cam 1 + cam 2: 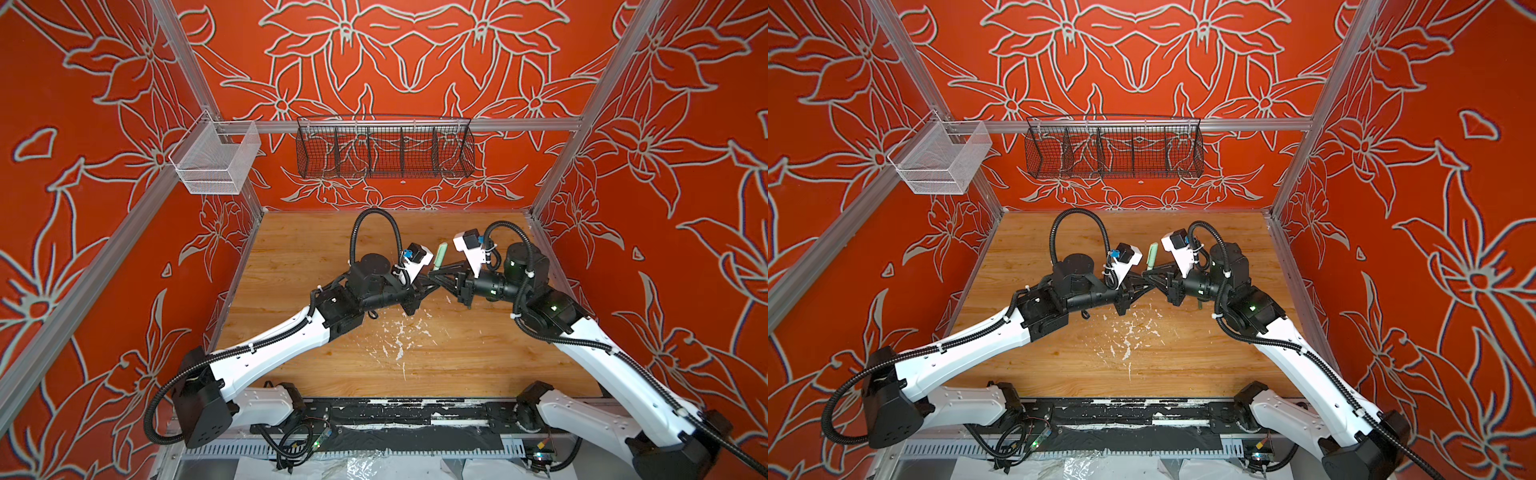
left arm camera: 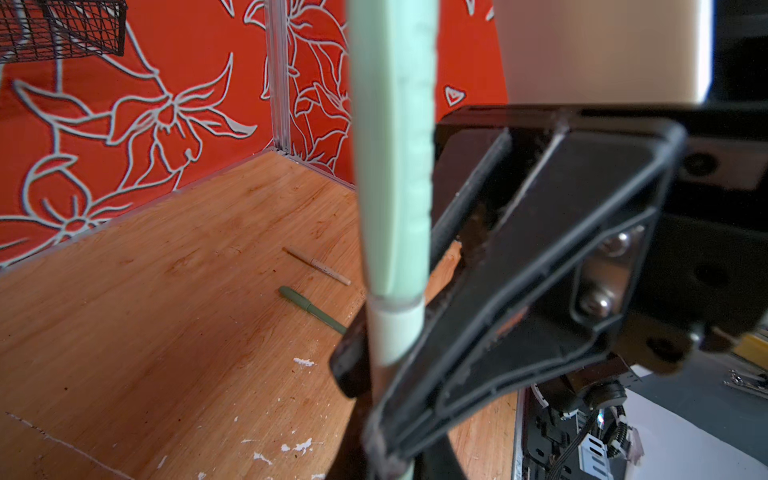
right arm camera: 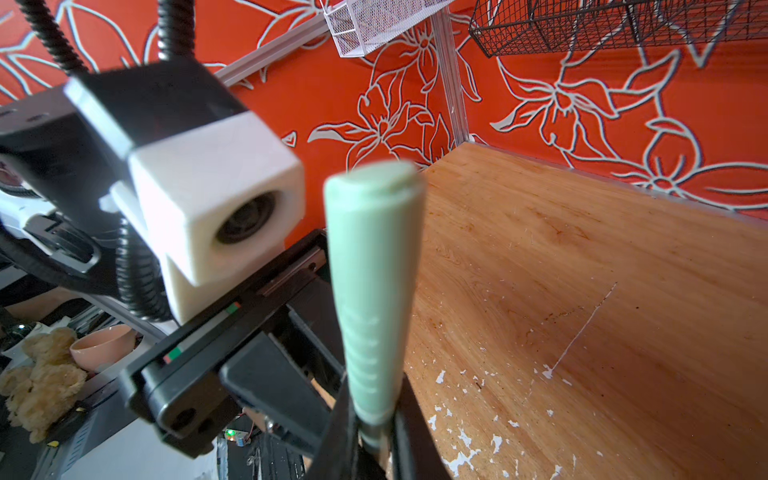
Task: Insert the pens into the pen caps
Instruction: 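Press the cap onto the pen with the right gripper while the left holds it, then open the right gripper to release the capped pen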
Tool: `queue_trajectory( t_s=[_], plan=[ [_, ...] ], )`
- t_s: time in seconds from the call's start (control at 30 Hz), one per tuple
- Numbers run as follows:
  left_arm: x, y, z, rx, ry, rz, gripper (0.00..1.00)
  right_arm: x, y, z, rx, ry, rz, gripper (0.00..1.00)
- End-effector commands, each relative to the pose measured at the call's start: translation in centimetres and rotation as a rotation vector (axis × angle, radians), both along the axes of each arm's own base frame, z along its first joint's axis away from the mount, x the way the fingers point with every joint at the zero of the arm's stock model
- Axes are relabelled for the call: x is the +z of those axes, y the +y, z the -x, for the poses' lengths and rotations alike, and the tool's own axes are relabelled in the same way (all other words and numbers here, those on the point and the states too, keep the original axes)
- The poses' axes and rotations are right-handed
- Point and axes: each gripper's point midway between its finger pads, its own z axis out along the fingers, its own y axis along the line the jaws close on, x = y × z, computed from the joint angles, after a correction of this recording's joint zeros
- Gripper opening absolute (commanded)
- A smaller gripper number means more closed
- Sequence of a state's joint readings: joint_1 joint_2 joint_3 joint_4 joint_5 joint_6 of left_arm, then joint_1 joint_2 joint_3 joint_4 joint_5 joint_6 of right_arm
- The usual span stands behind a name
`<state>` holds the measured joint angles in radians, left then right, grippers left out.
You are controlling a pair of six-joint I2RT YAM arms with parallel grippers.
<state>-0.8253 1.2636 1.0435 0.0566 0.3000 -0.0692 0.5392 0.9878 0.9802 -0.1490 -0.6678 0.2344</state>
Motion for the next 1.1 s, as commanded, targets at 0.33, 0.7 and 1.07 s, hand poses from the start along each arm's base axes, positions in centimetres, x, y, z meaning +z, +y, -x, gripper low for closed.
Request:
queue_trajectory(
  t_s=[0.33,0.7,1.07],
  plan=[
    [1.0,-0.8,0.6,-0.058,-0.021,0.002,0.19,-1.5,0.2,0.7,0.041,-0.006,0.07,0.0],
    [1.7,0.3,0.2,-0.023,-0.041,0.023,0.24,-2.0,0.2,0.8,0.043,0.011,0.063,0.0],
    [1.6,0.8,0.3,-0.005,-0.045,0.028,0.0,-2.0,0.2,0.8,0.033,0.021,0.043,0.0]
  ],
)
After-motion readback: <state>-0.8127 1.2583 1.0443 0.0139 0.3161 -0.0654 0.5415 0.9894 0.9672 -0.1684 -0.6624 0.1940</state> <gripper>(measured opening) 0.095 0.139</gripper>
